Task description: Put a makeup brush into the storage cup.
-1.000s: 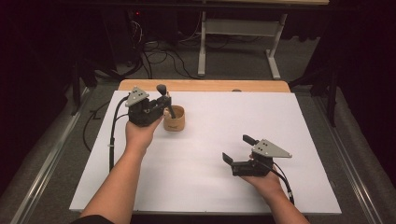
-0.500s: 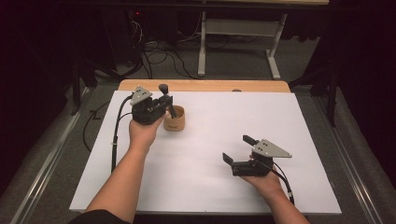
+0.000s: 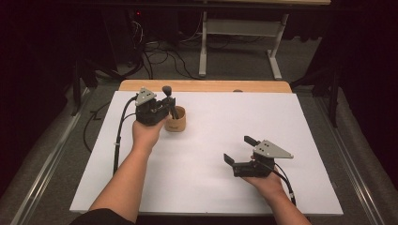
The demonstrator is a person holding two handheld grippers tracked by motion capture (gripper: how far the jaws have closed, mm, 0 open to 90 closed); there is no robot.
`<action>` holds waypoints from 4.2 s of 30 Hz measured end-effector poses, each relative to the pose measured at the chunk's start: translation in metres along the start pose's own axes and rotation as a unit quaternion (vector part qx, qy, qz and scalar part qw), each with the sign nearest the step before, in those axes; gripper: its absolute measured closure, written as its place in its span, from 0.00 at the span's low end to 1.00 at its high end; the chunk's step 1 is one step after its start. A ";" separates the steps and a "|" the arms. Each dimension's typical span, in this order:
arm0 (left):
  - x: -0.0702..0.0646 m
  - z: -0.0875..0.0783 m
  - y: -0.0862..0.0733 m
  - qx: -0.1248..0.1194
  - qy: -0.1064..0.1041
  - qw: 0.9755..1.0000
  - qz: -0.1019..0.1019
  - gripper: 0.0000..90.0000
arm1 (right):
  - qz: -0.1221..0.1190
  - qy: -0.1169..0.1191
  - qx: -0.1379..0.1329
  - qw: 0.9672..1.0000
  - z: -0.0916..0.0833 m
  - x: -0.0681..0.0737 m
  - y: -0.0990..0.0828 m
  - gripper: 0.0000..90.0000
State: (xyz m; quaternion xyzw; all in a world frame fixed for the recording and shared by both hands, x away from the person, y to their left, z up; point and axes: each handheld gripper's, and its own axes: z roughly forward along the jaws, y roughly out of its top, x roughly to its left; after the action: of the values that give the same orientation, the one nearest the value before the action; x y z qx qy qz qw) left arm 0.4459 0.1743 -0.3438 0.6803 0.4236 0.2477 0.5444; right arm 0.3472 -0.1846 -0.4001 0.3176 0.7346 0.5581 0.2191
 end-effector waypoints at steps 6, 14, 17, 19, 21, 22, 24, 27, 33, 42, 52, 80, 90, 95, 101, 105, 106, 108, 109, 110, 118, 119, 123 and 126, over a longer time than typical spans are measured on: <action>0.000 0.004 -0.002 0.005 0.002 1.000 0.001 0.86 | 0.001 0.003 -0.003 1.000 0.000 0.000 0.000 0.01; -0.002 0.009 -0.005 0.016 0.004 1.000 0.008 0.86 | 0.000 0.003 -0.002 1.000 0.000 0.001 0.000 0.01; -0.003 0.010 -0.006 0.022 0.007 1.000 0.013 0.86 | 0.000 0.003 -0.002 1.000 0.000 0.001 0.000 0.01; -0.004 0.011 -0.007 0.026 0.009 1.000 0.013 0.86 | -0.001 0.003 -0.001 1.000 0.000 0.002 0.000 0.01; -0.004 0.012 -0.008 0.030 0.011 0.999 0.017 0.86 | -0.002 0.003 -0.001 1.000 0.000 0.002 0.000 0.01; -0.005 0.013 -0.008 0.031 0.011 0.999 0.019 0.86 | -0.005 0.003 -0.002 1.000 0.001 0.002 0.000 0.01; -0.005 0.014 -0.009 0.034 0.012 0.999 0.019 0.86 | -0.004 0.004 -0.001 1.000 0.001 0.002 0.000 0.01; -0.005 0.015 -0.010 0.038 0.013 0.999 0.021 0.86 | -0.004 0.004 -0.001 1.000 0.001 0.002 0.000 0.01; -0.007 0.018 -0.013 0.047 0.015 0.998 0.028 0.86 | -0.004 0.005 -0.001 1.000 0.001 0.002 -0.001 0.01; -0.009 0.022 -0.016 0.059 0.017 0.998 0.034 0.86 | -0.003 0.007 0.001 1.000 0.002 0.003 -0.001 0.01; -0.010 0.026 -0.016 0.062 0.017 0.997 0.043 0.85 | 0.000 0.008 0.003 1.000 0.002 0.003 -0.001 0.01; -0.008 0.015 -0.009 0.051 0.037 0.998 0.012 0.06 | -0.001 0.006 0.004 1.000 0.002 0.003 -0.002 0.01; -0.013 0.003 -0.014 0.053 0.024 0.998 0.006 0.00 | -0.002 0.003 0.005 1.000 0.002 0.003 -0.001 0.01; -0.014 -0.004 -0.016 0.048 0.016 0.999 0.001 0.00 | -0.003 0.000 0.004 1.000 0.002 0.002 -0.001 0.01; -0.018 -0.013 -0.018 0.044 0.007 0.999 0.002 0.00 | -0.006 -0.001 0.002 1.000 0.002 0.002 -0.001 0.01; -0.020 -0.017 -0.019 0.044 0.001 0.999 0.000 0.01 | -0.004 -0.002 0.003 1.000 0.002 0.002 -0.001 0.01; -0.020 -0.017 -0.020 0.044 0.001 0.999 -0.001 0.01 | -0.005 -0.002 0.001 1.000 0.002 0.002 -0.001 0.01; -0.022 -0.019 -0.021 0.045 0.000 0.999 0.000 0.02 | -0.005 -0.002 0.001 1.000 0.002 0.002 0.000 0.01; -0.022 -0.019 -0.021 0.045 0.000 0.999 0.000 0.02 | -0.005 -0.002 0.001 1.000 0.002 0.002 0.000 0.01; -0.023 -0.020 -0.022 0.045 -0.001 0.999 -0.001 0.02 | -0.005 -0.002 0.001 1.000 0.002 0.002 0.000 0.01; -0.027 -0.027 -0.030 0.045 -0.009 0.999 -0.009 0.03 | -0.003 -0.004 0.001 1.000 0.001 0.002 0.000 0.01; -0.028 -0.029 -0.032 0.044 -0.010 0.999 -0.008 0.03 | -0.004 -0.004 0.001 1.000 0.001 0.002 0.000 0.01; -0.032 -0.037 -0.036 0.040 -0.013 0.999 -0.005 0.03 | -0.001 -0.005 0.003 1.000 0.001 0.001 0.000 0.01; -0.035 -0.042 -0.041 0.038 -0.015 0.999 -0.004 0.03 | -0.002 -0.005 0.002 1.000 0.001 0.001 0.000 0.01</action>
State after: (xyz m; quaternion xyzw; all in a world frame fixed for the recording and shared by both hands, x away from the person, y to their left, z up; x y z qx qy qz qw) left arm 0.3813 0.1688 -0.3663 0.7024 0.4269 0.2194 0.5256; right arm 0.3469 -0.1834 -0.4002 0.3196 0.7352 0.5544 0.2235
